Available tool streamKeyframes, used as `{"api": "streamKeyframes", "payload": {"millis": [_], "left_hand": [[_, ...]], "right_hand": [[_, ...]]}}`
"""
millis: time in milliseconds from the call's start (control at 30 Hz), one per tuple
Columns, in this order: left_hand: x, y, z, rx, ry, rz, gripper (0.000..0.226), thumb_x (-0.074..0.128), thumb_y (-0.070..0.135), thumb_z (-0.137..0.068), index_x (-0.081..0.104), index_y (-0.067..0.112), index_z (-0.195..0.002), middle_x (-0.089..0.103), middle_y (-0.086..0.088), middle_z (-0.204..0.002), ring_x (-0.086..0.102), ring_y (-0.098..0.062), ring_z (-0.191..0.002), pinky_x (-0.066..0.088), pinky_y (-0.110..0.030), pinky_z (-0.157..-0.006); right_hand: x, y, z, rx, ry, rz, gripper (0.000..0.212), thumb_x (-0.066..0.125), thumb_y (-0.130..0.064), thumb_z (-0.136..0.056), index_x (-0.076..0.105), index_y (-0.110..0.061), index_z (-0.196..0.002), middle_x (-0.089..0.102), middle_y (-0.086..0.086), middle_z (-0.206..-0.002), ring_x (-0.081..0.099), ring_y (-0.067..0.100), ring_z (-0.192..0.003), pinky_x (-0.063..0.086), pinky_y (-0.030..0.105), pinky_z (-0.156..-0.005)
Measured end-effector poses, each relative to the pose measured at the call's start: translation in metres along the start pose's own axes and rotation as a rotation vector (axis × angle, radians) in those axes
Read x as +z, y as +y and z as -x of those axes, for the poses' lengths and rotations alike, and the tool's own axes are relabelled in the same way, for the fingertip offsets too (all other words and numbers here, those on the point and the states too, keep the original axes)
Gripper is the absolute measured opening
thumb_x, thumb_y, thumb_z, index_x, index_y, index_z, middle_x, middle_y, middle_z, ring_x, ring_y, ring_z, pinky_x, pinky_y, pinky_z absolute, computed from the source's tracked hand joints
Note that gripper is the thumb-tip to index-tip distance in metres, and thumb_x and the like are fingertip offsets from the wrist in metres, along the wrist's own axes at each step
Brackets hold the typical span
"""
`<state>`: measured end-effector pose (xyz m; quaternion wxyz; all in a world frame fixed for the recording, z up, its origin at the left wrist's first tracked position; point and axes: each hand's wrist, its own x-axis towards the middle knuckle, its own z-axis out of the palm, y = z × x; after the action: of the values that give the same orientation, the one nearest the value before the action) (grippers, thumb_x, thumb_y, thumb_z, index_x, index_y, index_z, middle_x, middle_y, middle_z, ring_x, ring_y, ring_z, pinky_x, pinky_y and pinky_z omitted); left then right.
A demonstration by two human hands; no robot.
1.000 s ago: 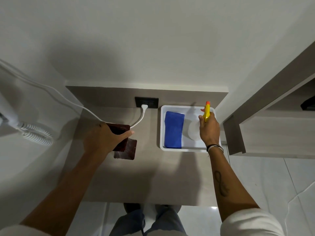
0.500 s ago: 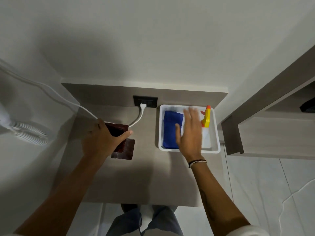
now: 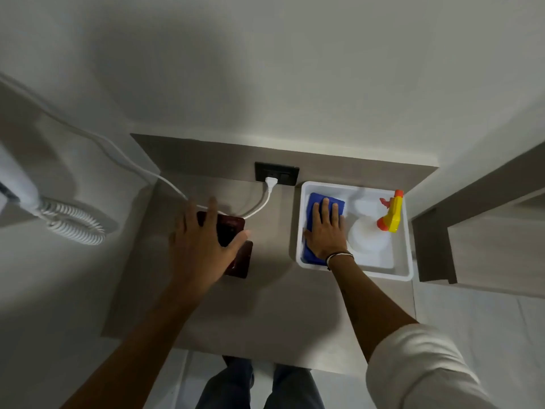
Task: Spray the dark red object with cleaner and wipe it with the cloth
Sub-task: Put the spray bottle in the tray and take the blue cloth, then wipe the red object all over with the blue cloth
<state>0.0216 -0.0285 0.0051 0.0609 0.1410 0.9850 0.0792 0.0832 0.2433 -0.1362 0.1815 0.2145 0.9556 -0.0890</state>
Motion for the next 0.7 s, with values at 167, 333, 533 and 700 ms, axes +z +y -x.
{"api": "streamKeyframes", "payload": {"millis": [167, 333, 533, 700], "left_hand": [[-0.005, -0.006, 0.001, 0.241, -0.092, 0.068, 0.104, 0.067, 0.079, -0.081, 0.035, 0.028, -0.166, 0.011, -0.013, -0.179, 0.003, -0.038, -0.165, 0.026, -0.066, -0.122], [-0.009, -0.030, -0.009, 0.453, -0.315, -0.056, 0.140, 0.080, 0.077, -0.066, 0.005, 0.025, -0.172, -0.005, -0.002, -0.180, -0.017, -0.024, -0.164, -0.007, -0.045, -0.129], [-0.013, -0.032, -0.009, 0.468, -0.174, 0.093, 0.113, 0.097, 0.041, -0.059, 0.047, 0.014, -0.157, 0.047, -0.008, -0.154, 0.045, -0.031, -0.142, 0.041, -0.044, -0.117], [-0.011, -0.044, -0.001, 0.428, -0.171, 0.287, 0.110, 0.094, 0.044, -0.055, 0.048, 0.021, -0.153, 0.048, -0.002, -0.150, 0.047, -0.028, -0.140, 0.052, -0.049, -0.110]], "right_hand": [[0.011, -0.001, -0.002, 0.028, 0.034, -0.016, 0.081, 0.034, -0.049, -0.112, -0.005, -0.011, -0.171, -0.014, 0.020, -0.179, -0.009, 0.045, -0.166, 0.006, 0.059, -0.135], [0.015, -0.001, -0.007, 0.023, 0.038, -0.045, 0.073, 0.034, -0.036, -0.115, -0.005, -0.008, -0.170, -0.014, 0.023, -0.178, -0.010, 0.047, -0.165, 0.004, 0.060, -0.135], [0.006, 0.012, -0.011, 0.020, 0.093, -0.218, 0.075, 0.053, -0.008, -0.110, 0.008, -0.004, -0.170, 0.005, 0.020, -0.179, 0.007, 0.041, -0.167, 0.013, 0.048, -0.137], [-0.024, 0.013, 0.029, 0.163, 0.368, -0.789, 0.037, 0.037, -0.010, -0.115, 0.052, -0.015, -0.148, 0.061, -0.015, -0.126, 0.061, 0.000, -0.110, 0.049, 0.022, -0.114]]}}
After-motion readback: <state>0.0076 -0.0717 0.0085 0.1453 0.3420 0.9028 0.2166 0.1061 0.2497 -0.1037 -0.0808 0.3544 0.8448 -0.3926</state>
